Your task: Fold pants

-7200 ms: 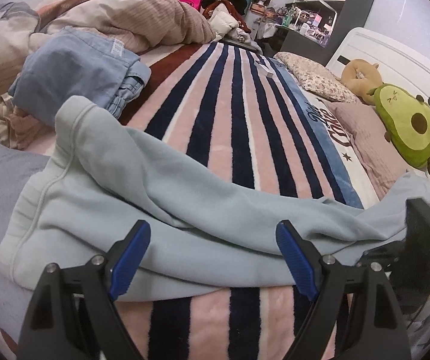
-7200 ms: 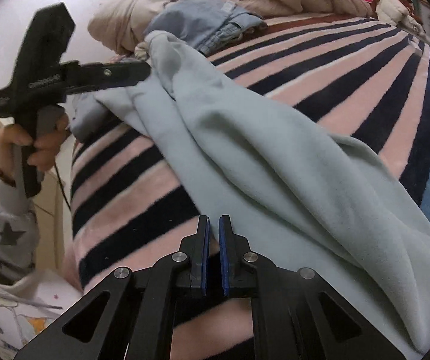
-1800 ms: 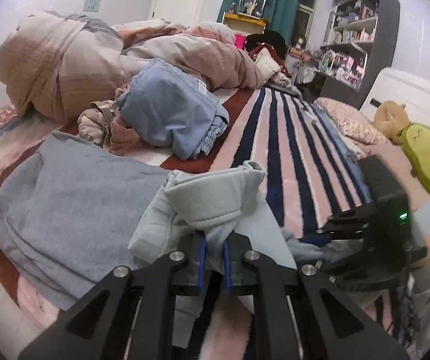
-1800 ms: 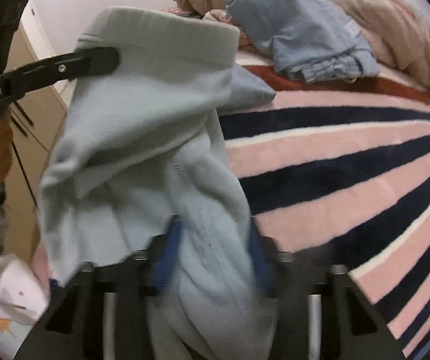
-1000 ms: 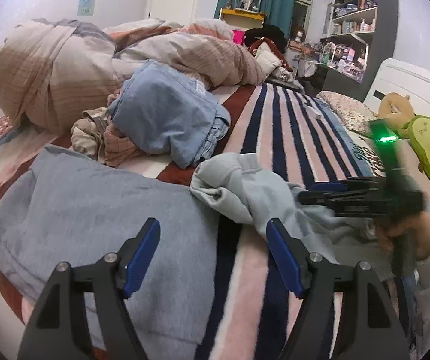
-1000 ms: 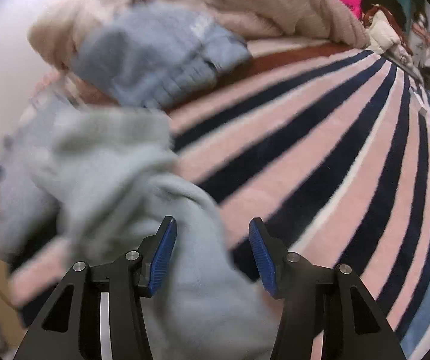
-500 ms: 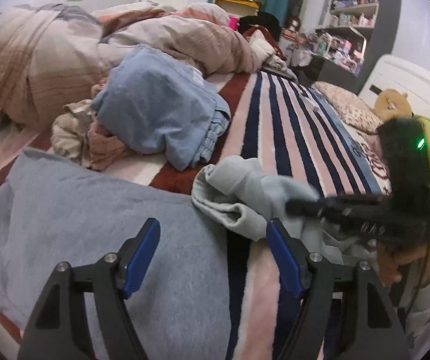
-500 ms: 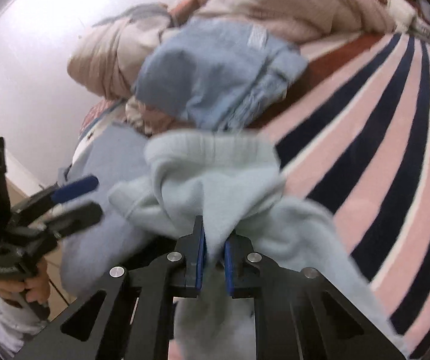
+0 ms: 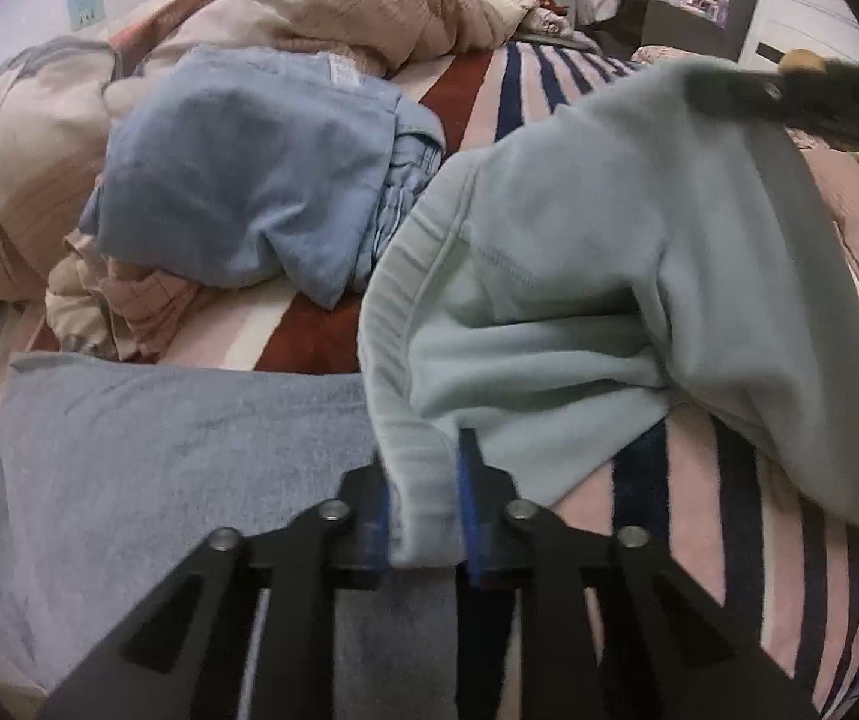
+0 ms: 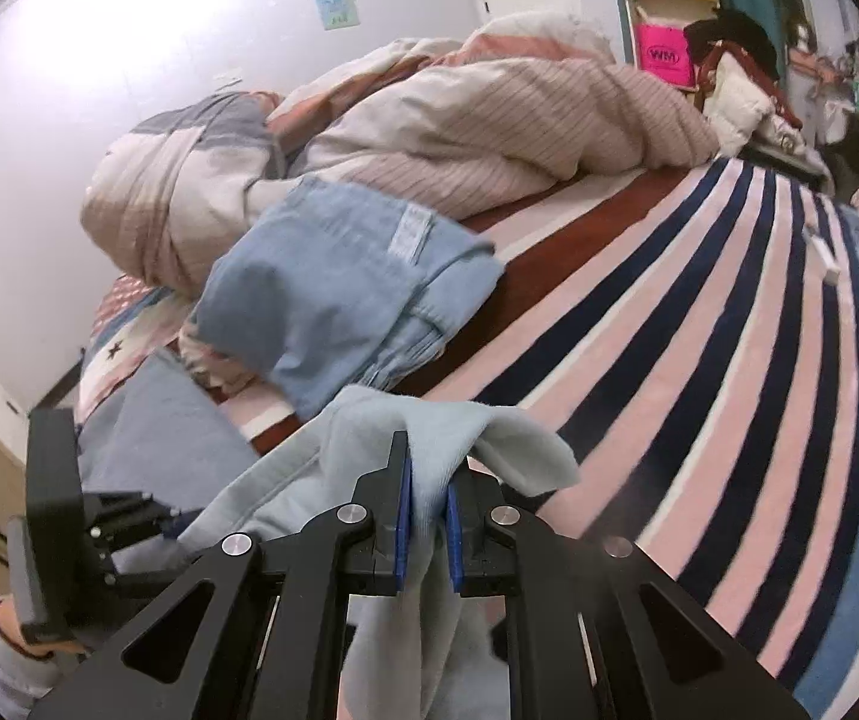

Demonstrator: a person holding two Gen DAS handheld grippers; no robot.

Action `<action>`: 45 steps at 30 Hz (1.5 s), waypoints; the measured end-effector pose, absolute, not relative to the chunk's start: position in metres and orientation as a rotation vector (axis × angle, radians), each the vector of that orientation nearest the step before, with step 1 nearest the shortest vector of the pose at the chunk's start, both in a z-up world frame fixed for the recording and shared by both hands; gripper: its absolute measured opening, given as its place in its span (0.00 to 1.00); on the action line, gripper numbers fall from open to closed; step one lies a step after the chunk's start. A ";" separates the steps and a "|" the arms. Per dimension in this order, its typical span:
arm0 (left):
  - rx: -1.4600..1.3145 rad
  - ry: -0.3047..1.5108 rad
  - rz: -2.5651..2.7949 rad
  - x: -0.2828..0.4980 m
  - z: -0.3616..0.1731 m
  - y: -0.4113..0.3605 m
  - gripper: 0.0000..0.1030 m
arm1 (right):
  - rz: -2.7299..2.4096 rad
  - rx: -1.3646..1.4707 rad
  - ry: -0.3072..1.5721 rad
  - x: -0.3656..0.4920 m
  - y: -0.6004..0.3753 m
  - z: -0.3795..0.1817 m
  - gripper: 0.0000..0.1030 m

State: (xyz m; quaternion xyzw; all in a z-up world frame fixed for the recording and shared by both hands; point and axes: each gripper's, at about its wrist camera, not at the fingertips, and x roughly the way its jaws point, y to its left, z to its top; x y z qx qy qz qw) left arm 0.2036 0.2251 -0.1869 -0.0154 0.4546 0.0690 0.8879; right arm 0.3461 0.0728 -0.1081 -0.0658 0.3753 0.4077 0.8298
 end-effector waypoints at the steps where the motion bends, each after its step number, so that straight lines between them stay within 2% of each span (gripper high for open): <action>1: -0.039 0.933 0.140 0.201 -0.183 0.226 0.07 | 0.856 -0.151 0.784 0.348 0.073 -0.104 0.04; 10: -0.099 0.841 0.189 0.151 -0.127 0.267 0.05 | 0.891 -0.147 0.713 0.342 0.068 -0.069 0.04; 14: -0.142 0.881 0.174 0.138 -0.134 0.276 0.05 | 1.006 -0.211 0.689 0.313 0.085 -0.068 0.04; 18: -0.203 0.910 0.153 0.121 -0.148 0.277 0.08 | 1.164 -0.259 0.755 0.271 0.117 -0.097 0.04; 21: -0.254 0.910 0.157 0.108 -0.153 0.284 0.18 | 1.289 -0.305 0.791 0.232 0.135 -0.128 0.04; 23: -0.270 0.899 0.164 0.100 -0.151 0.287 0.31 | 1.367 -0.338 0.805 0.207 0.144 -0.147 0.04; 25: -0.284 0.861 0.189 0.090 -0.143 0.293 0.53 | 1.410 -0.376 0.832 0.190 0.153 -0.165 0.05; 29: -0.324 0.779 0.149 0.079 -0.119 0.297 0.57 | 1.454 -0.394 0.878 0.176 0.159 -0.189 0.11; 31: -0.322 0.749 0.110 0.081 -0.111 0.290 0.65 | 1.465 -0.362 0.902 0.175 0.157 -0.193 0.18; 34: -0.256 0.750 0.100 0.092 -0.108 0.269 0.66 | 1.445 -0.313 0.903 0.177 0.139 -0.187 0.29; 40: -0.131 0.802 0.033 0.122 -0.128 0.213 0.67 | 1.280 -0.294 0.837 0.194 0.059 -0.159 0.31; 45: 0.135 0.877 0.138 0.144 -0.163 0.161 0.70 | 1.151 -0.250 0.855 0.215 0.010 -0.158 0.33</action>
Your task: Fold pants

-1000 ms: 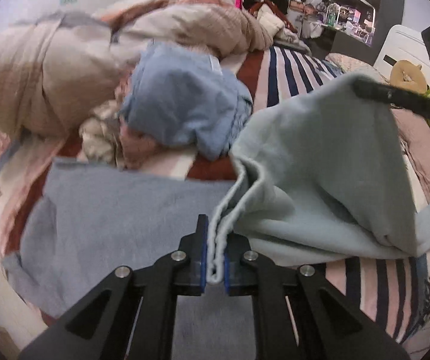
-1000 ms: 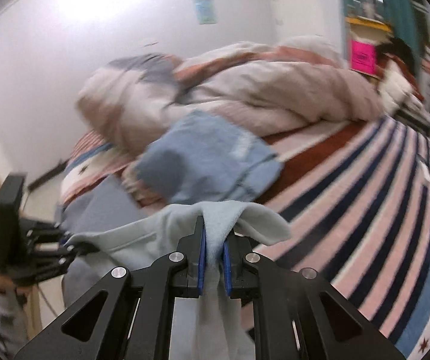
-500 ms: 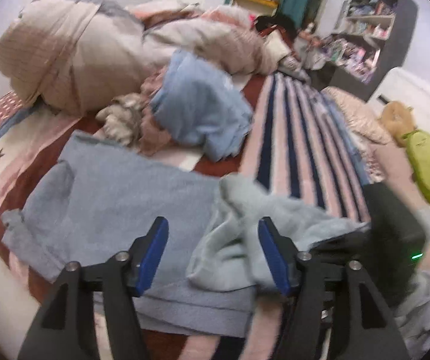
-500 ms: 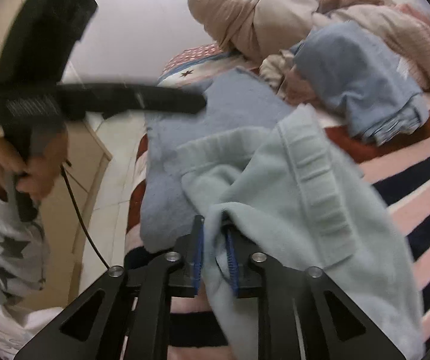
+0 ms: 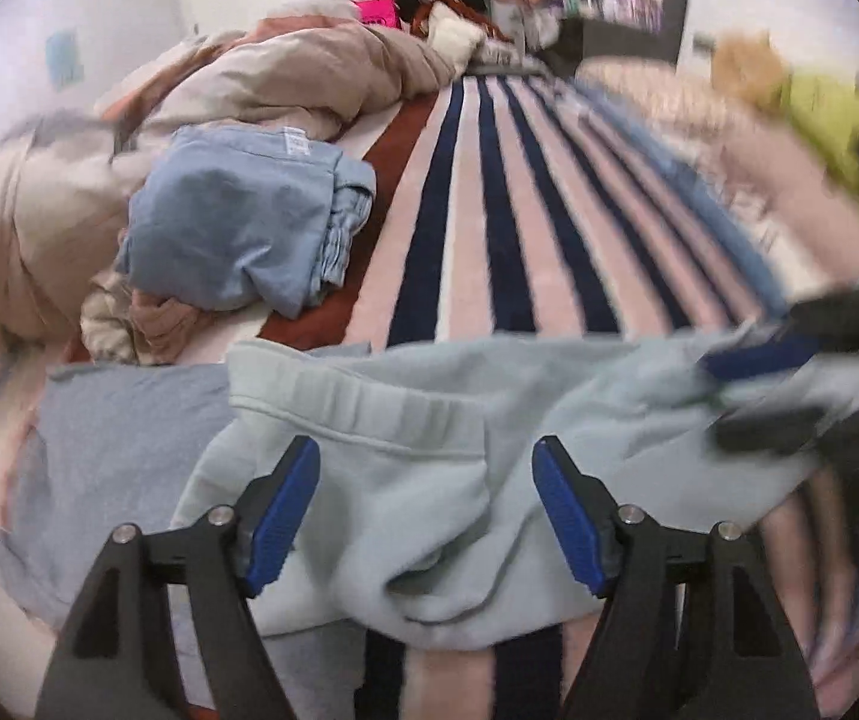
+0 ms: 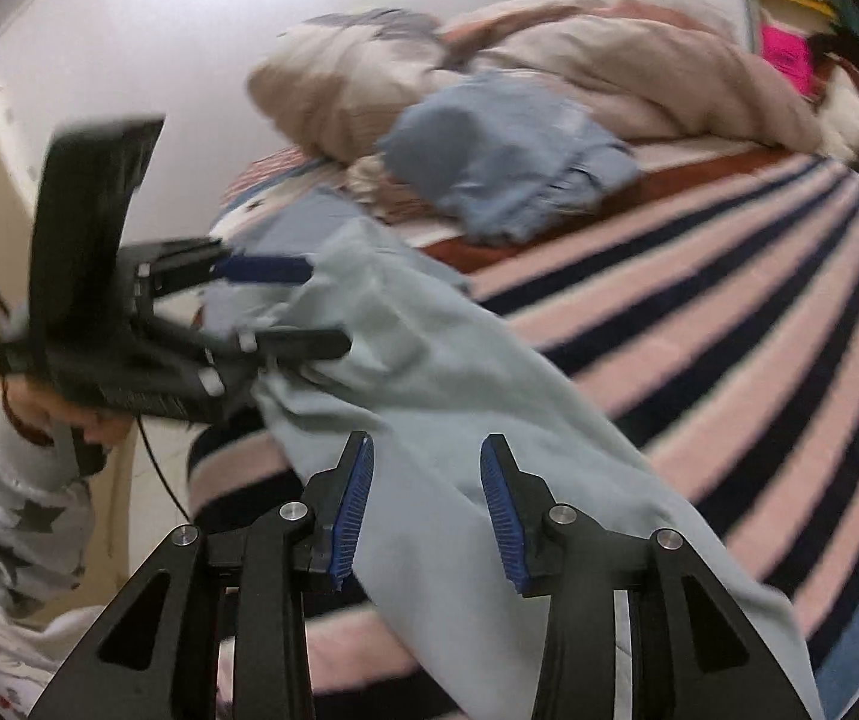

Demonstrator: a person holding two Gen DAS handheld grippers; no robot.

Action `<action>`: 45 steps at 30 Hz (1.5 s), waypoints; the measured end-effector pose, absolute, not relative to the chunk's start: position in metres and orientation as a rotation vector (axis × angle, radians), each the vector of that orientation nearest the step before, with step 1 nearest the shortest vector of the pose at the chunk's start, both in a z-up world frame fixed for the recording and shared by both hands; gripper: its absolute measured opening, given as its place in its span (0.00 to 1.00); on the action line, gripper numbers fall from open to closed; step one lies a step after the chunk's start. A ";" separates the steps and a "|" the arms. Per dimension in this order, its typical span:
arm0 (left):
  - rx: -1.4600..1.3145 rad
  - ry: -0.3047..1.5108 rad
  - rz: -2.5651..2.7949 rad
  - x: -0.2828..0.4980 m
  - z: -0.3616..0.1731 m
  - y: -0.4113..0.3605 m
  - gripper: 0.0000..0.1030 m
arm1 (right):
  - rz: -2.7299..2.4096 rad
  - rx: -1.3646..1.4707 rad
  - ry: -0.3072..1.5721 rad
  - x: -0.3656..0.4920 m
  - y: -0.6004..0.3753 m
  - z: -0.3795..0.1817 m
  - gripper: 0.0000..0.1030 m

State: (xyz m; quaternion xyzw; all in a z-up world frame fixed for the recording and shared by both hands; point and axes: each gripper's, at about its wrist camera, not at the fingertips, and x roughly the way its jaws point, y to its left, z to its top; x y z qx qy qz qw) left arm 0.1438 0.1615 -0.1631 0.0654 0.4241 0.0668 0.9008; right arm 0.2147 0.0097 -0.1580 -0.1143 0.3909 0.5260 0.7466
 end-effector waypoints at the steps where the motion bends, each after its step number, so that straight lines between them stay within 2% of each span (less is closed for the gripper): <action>1: 0.175 0.883 0.181 0.145 -0.168 0.158 0.74 | 1.139 -0.244 0.860 0.217 0.005 -0.159 0.33; 6: 0.239 0.917 0.335 0.161 -0.191 0.156 0.75 | 1.095 -0.210 0.875 0.221 -0.012 -0.168 0.33; 9: 0.208 0.934 0.320 0.165 -0.194 0.155 0.81 | 1.073 -0.182 0.882 0.224 -0.022 -0.173 0.33; 13: 0.164 0.951 0.348 0.170 -0.197 0.158 0.80 | 1.039 -0.154 0.889 0.228 -0.034 -0.177 0.33; 14: 0.149 0.941 0.353 0.171 -0.195 0.159 0.77 | 1.027 -0.154 0.889 0.228 -0.036 -0.177 0.33; 16: 0.123 0.925 0.370 0.169 -0.192 0.162 0.42 | 1.005 -0.146 0.886 0.230 -0.042 -0.177 0.33; 19: 0.001 0.892 0.387 0.158 -0.182 0.181 0.08 | 0.982 -0.133 0.877 0.229 -0.054 -0.173 0.33; 20: -0.044 0.876 0.395 0.152 -0.177 0.189 0.06 | 0.975 -0.127 0.873 0.229 -0.059 -0.171 0.33; 24: -0.188 0.743 0.488 0.112 -0.156 0.219 0.06 | 0.942 -0.110 0.856 0.226 -0.080 -0.163 0.33; 29: -0.282 0.744 0.565 0.074 -0.166 0.246 0.08 | 0.920 -0.094 0.847 0.222 -0.095 -0.157 0.33; 30: -0.293 0.749 0.580 0.069 -0.170 0.249 0.11 | 0.916 -0.093 0.849 0.221 -0.097 -0.157 0.33; 32: -0.318 0.747 0.615 0.059 -0.176 0.257 0.31 | 0.900 -0.096 0.860 0.221 -0.102 -0.159 0.33; 33: -0.326 0.739 0.646 0.054 -0.176 0.261 0.45 | 0.889 -0.101 0.865 0.221 -0.104 -0.160 0.33; 38: -0.388 0.679 0.648 0.034 -0.160 0.278 0.47 | 0.830 -0.145 0.885 0.226 -0.114 -0.167 0.33; 42: -0.399 0.625 0.513 0.044 -0.133 0.273 0.57 | 0.862 -0.134 0.937 0.237 -0.104 -0.172 0.34; 43: -0.384 0.619 0.488 0.049 -0.129 0.268 0.58 | 0.875 -0.127 0.946 0.239 -0.100 -0.174 0.40; 45: -0.340 0.615 0.431 0.062 -0.120 0.253 0.61 | 0.893 -0.128 0.966 0.243 -0.087 -0.180 0.45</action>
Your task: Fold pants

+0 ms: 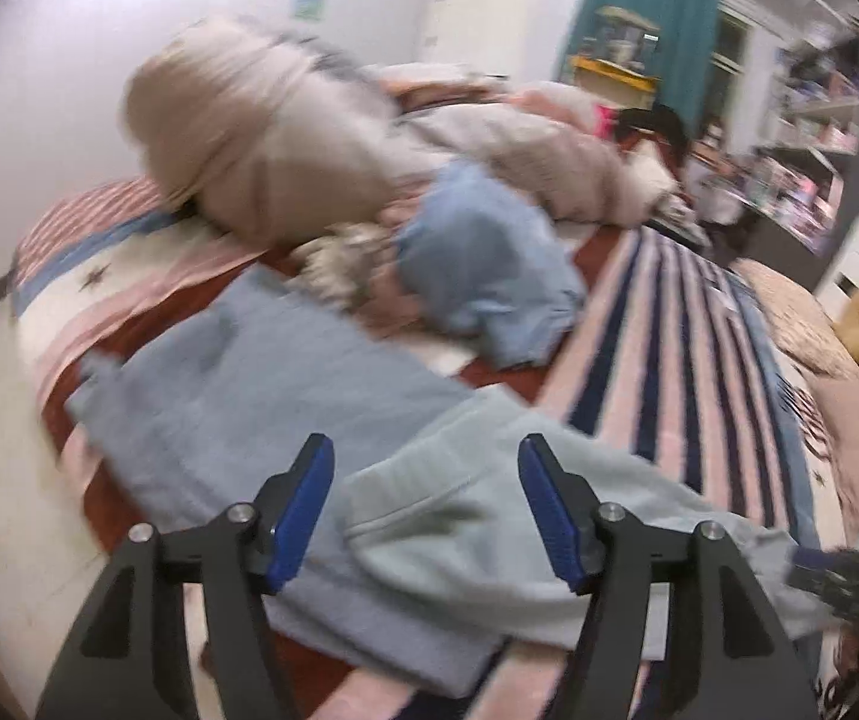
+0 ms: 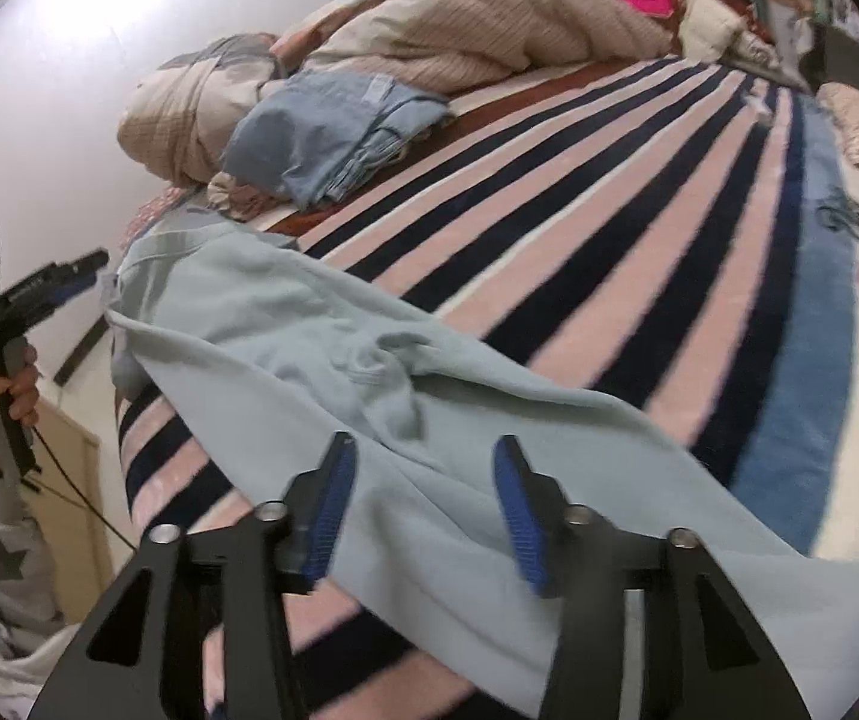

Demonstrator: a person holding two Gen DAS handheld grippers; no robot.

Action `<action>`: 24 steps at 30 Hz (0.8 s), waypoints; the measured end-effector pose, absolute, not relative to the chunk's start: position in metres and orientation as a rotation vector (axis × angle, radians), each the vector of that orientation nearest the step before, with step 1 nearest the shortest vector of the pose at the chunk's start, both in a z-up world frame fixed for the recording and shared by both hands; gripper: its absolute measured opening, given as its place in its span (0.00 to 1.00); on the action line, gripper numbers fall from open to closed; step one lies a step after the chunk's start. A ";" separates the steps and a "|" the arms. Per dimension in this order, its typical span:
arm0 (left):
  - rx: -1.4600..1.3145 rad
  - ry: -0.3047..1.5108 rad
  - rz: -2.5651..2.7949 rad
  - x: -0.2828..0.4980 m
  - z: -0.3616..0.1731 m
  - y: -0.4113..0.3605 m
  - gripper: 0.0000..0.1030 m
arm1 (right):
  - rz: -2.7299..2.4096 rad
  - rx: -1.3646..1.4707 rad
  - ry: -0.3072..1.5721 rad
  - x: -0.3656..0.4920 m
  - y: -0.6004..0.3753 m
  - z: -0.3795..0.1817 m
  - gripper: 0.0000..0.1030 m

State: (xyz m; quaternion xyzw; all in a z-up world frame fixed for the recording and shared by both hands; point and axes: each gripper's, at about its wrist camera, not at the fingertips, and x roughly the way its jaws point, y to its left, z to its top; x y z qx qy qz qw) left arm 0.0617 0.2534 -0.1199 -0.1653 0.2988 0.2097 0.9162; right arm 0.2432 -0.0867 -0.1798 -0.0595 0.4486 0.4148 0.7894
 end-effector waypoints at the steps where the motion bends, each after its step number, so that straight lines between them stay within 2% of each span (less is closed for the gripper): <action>1: -0.324 0.617 0.415 0.068 -0.118 0.249 0.63 | 0.888 -0.140 0.977 0.247 -0.078 -0.185 0.45; 9: -0.270 0.689 0.398 0.096 -0.129 0.251 0.64 | 1.012 0.003 1.099 0.267 -0.036 -0.213 0.45; 11: -0.272 0.694 0.397 0.095 -0.131 0.255 0.64 | 1.015 0.005 1.104 0.270 -0.027 -0.216 0.27; 12: -0.271 0.697 0.399 0.096 -0.132 0.258 0.64 | 1.012 -0.002 1.102 0.272 -0.023 -0.217 0.07; 13: -0.269 0.699 0.402 0.096 -0.134 0.260 0.64 | 0.991 -0.013 1.078 0.274 -0.019 -0.215 0.04; 18: -0.264 0.723 0.414 0.102 -0.143 0.274 0.64 | 0.902 0.065 0.967 0.298 -0.026 -0.196 0.03; 24: -0.242 0.740 0.417 0.108 -0.150 0.282 0.67 | 0.800 0.007 0.953 0.331 -0.020 -0.191 0.02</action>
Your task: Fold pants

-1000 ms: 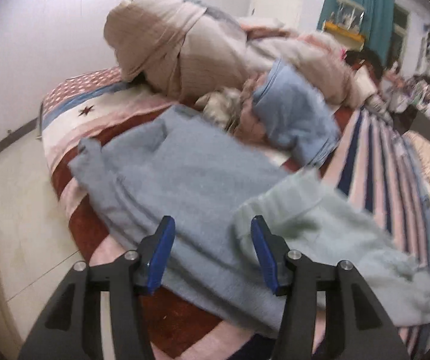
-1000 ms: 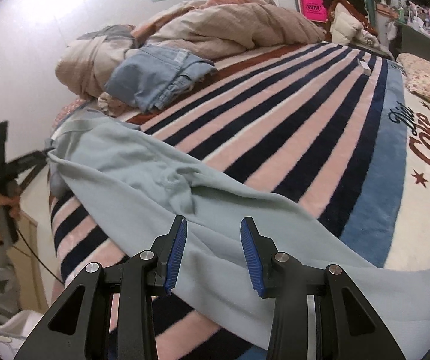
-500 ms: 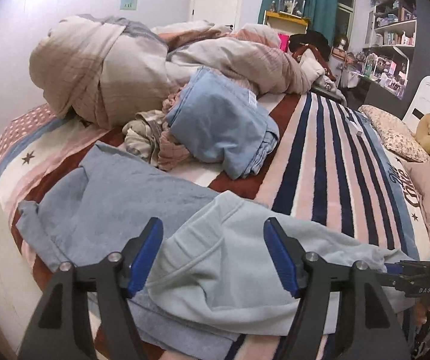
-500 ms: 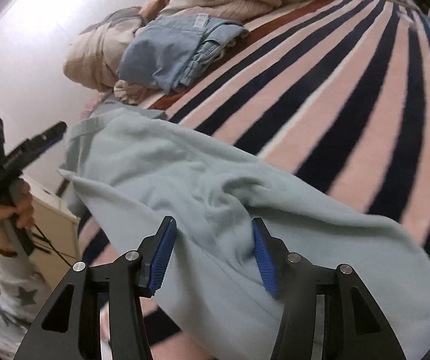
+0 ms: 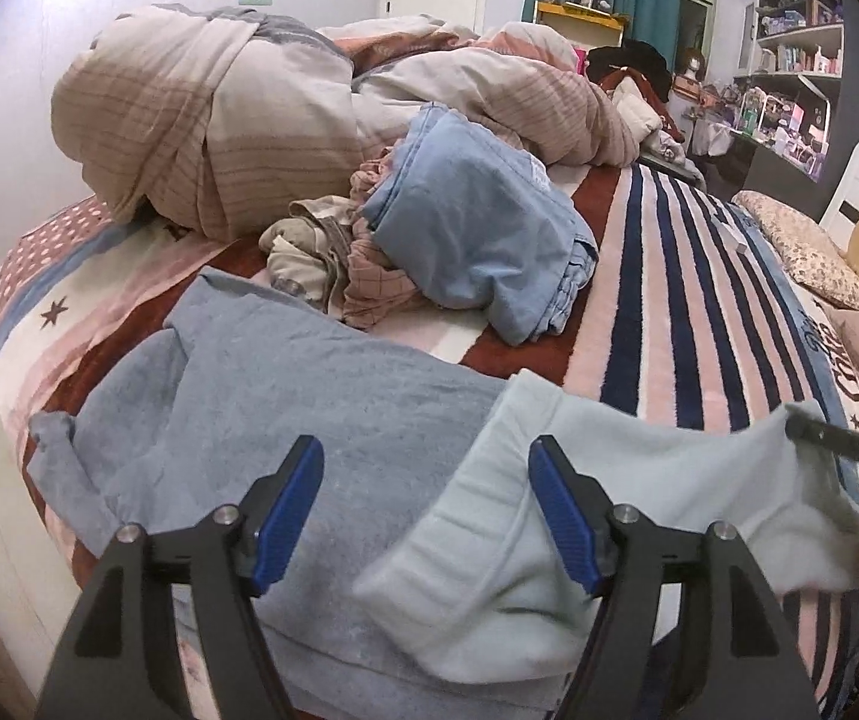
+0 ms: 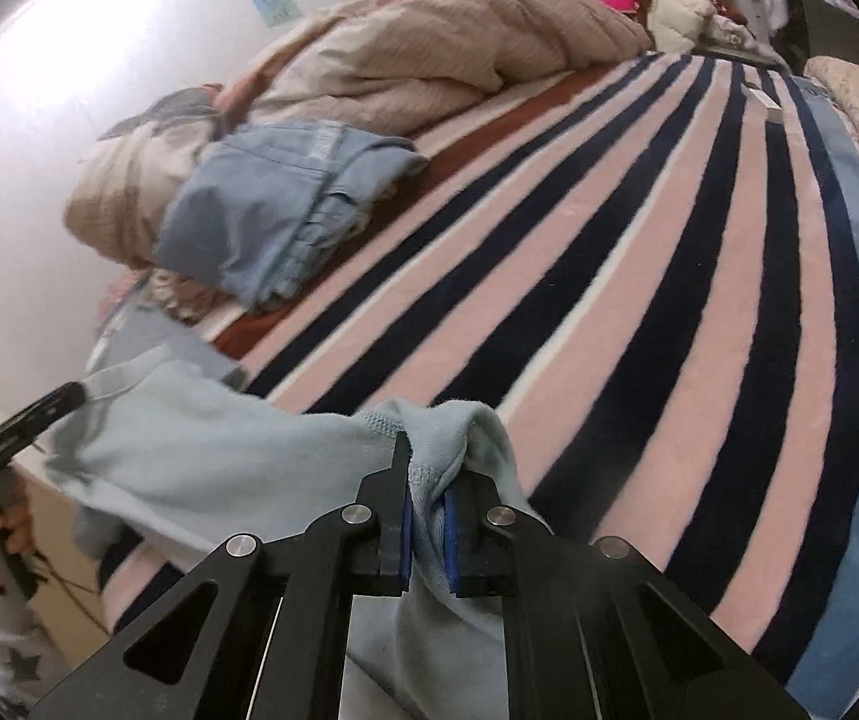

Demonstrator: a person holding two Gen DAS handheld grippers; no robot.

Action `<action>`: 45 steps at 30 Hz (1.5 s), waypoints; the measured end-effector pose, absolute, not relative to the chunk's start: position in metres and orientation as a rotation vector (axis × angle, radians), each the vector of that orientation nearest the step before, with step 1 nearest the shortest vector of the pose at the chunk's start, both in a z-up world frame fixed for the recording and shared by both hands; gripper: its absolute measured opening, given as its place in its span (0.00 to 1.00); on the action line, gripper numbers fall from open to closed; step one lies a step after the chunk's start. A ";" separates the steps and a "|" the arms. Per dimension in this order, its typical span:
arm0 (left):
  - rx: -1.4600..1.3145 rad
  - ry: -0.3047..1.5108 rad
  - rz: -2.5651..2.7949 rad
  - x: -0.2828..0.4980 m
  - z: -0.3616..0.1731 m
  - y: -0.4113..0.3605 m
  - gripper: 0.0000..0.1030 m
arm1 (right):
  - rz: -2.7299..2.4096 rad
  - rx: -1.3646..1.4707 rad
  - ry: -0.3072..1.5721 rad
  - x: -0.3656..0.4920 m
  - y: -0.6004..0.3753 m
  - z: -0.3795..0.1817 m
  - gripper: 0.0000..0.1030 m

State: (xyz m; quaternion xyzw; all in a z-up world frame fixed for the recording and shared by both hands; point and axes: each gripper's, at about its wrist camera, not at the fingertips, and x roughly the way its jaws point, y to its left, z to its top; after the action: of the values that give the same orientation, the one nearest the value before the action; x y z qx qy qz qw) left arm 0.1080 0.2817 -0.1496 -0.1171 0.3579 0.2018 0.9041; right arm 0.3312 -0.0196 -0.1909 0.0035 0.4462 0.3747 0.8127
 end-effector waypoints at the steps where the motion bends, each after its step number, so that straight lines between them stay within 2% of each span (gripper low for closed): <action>1: -0.230 0.744 0.426 0.110 -0.151 0.282 0.68 | 0.782 0.015 0.963 0.337 -0.020 -0.193 0.02; 9: -0.232 0.785 0.474 0.120 -0.166 0.294 0.69 | 0.709 -0.047 1.078 0.366 -0.010 -0.217 0.04; 11: -0.233 0.772 0.457 0.113 -0.161 0.290 0.70 | 0.729 -0.069 1.065 0.358 -0.015 -0.209 0.14; 13: -0.231 0.761 0.424 0.107 -0.154 0.281 0.72 | 0.738 -0.062 1.022 0.346 -0.033 -0.192 0.33; 15: -0.234 0.744 0.361 0.099 -0.146 0.266 0.76 | 0.736 -0.083 0.987 0.332 -0.051 -0.175 0.35; 21: -0.204 0.761 0.141 0.083 -0.140 0.203 0.79 | 0.841 -0.044 0.951 0.249 -0.113 -0.144 0.35; 27: -0.263 0.865 -0.062 0.095 -0.168 0.149 0.79 | 0.853 0.130 0.987 0.178 -0.164 -0.170 0.34; 29: -0.286 0.894 -0.096 0.101 -0.178 0.137 0.79 | 0.783 0.144 0.970 0.165 -0.179 -0.181 0.39; 34: -0.351 0.952 -0.105 0.125 -0.206 0.122 0.79 | 0.516 0.203 0.937 0.161 -0.225 -0.206 0.48; 41: -0.380 0.899 0.046 0.171 -0.220 0.138 0.79 | 0.400 0.345 0.843 0.198 -0.263 -0.214 0.51; 42: -0.401 0.895 0.057 0.176 -0.221 0.142 0.78 | 0.400 0.361 0.832 0.202 -0.265 -0.212 0.51; 44: -0.430 0.883 0.067 0.182 -0.221 0.150 0.71 | 0.393 0.385 0.812 0.211 -0.267 -0.211 0.52; 45: -0.430 0.881 0.081 0.184 -0.221 0.152 0.58 | 0.390 0.397 0.808 0.215 -0.265 -0.211 0.52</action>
State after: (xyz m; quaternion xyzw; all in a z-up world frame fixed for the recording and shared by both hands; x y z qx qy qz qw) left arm 0.1840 0.1521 -0.2205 -0.2066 0.4230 0.0390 0.8814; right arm 0.2147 -0.2651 -0.2106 0.1907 0.3879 0.1872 0.8821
